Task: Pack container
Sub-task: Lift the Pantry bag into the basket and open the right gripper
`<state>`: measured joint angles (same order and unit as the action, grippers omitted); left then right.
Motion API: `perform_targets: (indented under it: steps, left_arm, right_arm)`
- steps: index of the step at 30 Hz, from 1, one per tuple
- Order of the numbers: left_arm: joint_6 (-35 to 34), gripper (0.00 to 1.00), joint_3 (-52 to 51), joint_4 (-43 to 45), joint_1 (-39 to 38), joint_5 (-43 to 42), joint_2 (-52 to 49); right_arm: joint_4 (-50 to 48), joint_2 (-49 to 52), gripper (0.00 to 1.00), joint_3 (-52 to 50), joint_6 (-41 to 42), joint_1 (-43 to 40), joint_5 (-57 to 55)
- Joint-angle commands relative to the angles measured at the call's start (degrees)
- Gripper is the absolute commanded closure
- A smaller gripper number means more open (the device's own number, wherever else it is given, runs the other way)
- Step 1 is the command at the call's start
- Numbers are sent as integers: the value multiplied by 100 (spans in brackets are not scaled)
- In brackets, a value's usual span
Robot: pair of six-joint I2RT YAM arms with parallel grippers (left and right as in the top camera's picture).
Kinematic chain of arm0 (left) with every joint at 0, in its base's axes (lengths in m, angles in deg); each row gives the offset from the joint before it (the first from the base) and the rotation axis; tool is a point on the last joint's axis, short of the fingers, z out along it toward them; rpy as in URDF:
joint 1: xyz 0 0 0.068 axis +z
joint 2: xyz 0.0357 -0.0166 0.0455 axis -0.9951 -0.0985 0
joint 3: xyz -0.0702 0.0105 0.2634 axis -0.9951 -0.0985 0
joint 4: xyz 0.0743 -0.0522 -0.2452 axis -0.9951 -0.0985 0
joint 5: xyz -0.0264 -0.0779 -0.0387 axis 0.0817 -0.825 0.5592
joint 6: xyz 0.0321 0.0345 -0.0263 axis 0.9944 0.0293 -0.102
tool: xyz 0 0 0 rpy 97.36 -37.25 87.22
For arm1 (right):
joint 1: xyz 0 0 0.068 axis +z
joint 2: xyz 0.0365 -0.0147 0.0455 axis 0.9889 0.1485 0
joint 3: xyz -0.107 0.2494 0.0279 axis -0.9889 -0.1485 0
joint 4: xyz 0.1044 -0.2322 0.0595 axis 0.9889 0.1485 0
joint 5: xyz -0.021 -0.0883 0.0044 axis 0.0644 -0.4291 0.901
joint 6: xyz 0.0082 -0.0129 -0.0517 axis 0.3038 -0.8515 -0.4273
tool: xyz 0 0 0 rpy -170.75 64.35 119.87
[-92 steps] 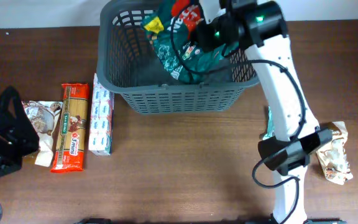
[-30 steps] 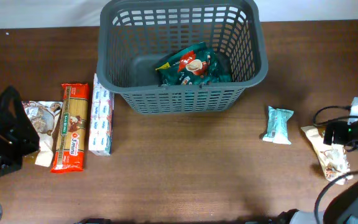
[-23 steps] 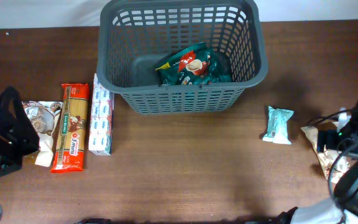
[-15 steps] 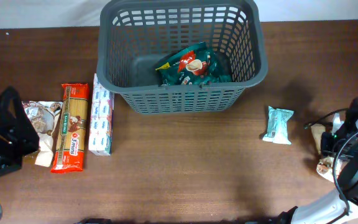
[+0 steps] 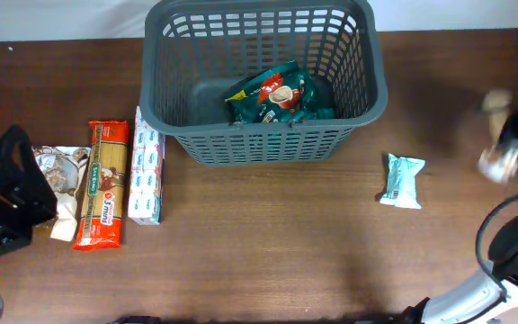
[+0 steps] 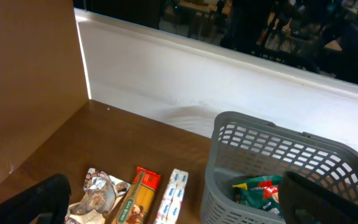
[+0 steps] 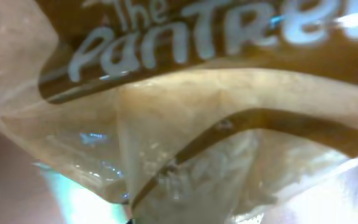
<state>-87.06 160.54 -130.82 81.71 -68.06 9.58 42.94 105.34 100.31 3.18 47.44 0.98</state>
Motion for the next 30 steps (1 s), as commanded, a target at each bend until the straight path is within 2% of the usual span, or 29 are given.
perform_targets:
  steps: [1,3,4,8,13,16,24,30]
  left_arm:
    - [92,1,4,0,17,59,-17]
    - [92,1,4,0,17,59,-17]
    - [90,1,4,0,17,59,-17]
    - [90,0,4,0,17,59,-17]
    - [92,0,4,0,17,59,-17]
    - [90,1,4,0,17,59,-17]
    - [92,0,4,0,17,59,-17]
    - [92,1,4,0,17,59,-17]
  right_arm:
    - [444,-262,96,2011,251,470,1620]
    - [684,-262,96,3038,251,798,1965]
    - [800,-262,96,3880,247,1213,2153]
    - [743,-262,97,4964,103,2415,2107]
    - [391,-81,96,4885,-374,4054,1215]
    - [162,271,97,4664,-428,4656,745]
    - [90,1801,96,4533,-350,5399,671]
    - [151,2393,96,4529,-365,5624,258]
